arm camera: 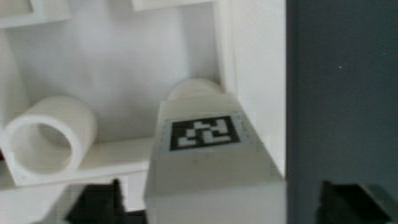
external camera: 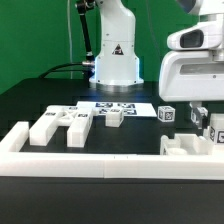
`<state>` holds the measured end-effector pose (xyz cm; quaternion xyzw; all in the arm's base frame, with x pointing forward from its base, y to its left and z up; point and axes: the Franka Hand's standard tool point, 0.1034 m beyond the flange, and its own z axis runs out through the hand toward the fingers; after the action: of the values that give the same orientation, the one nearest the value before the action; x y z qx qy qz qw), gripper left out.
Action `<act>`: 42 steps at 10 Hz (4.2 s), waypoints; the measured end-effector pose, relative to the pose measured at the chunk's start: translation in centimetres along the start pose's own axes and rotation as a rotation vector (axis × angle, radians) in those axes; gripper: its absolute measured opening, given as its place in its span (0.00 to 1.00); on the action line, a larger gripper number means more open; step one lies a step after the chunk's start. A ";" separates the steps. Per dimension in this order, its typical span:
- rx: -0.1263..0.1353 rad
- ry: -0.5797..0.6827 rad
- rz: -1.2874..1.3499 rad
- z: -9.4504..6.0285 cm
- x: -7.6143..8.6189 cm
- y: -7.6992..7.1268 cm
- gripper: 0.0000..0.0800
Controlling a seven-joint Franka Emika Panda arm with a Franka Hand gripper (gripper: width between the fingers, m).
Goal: Assemble chair
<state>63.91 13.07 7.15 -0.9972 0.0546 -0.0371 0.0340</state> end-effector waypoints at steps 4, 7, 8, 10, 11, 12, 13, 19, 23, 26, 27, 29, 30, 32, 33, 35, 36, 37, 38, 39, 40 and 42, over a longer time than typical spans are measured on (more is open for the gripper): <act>-0.003 0.000 0.038 0.1 0.0 0.4 0.37; -0.002 0.000 0.249 0.0 0.1 0.6 0.37; -0.002 0.000 0.367 0.0 0.1 0.6 0.37; 0.001 -0.001 0.600 0.0 0.1 0.7 0.37; -0.001 -0.001 0.713 0.1 0.1 0.7 0.37; -0.002 -0.001 0.807 0.1 0.0 0.6 0.37; -0.004 -0.003 0.897 0.1 -0.1 0.6 0.37; -0.004 -0.016 1.360 0.1 -0.1 0.5 0.37; -0.003 -0.016 1.364 0.2 -0.2 0.5 0.37; 0.004 -0.007 1.166 0.2 -0.1 0.5 0.75; 0.005 -0.006 1.062 0.2 -0.1 0.3 0.80; 0.011 -0.005 0.830 0.2 -0.2 -0.2 0.81; 0.013 -0.005 0.698 0.2 -0.2 -0.4 0.81; 0.015 -0.006 0.495 0.2 -0.4 -0.8 0.81; 0.015 -0.006 0.443 0.2 -0.4 -0.8 0.81; 0.015 -0.004 0.261 0.2 -0.3 -0.4 0.81; 0.015 -0.003 0.189 0.2 -0.2 -0.4 0.81; 0.013 -0.002 0.127 0.2 -0.2 -0.3 0.81; 0.007 0.000 0.050 0.2 -0.2 -0.2 0.81; 0.005 0.000 -0.013 0.2 -0.2 -0.2 0.81; 0.004 0.000 -0.012 0.2 -0.2 -0.2 0.70; 0.004 0.000 -0.009 0.2 -0.1 -0.1 0.42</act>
Offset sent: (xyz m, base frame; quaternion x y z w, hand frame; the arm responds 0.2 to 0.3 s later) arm 0.0000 0.0000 0.0000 0.0000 0.0000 0.0000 1.0000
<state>63.79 13.19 6.92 -0.9974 0.0498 -0.0374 0.0357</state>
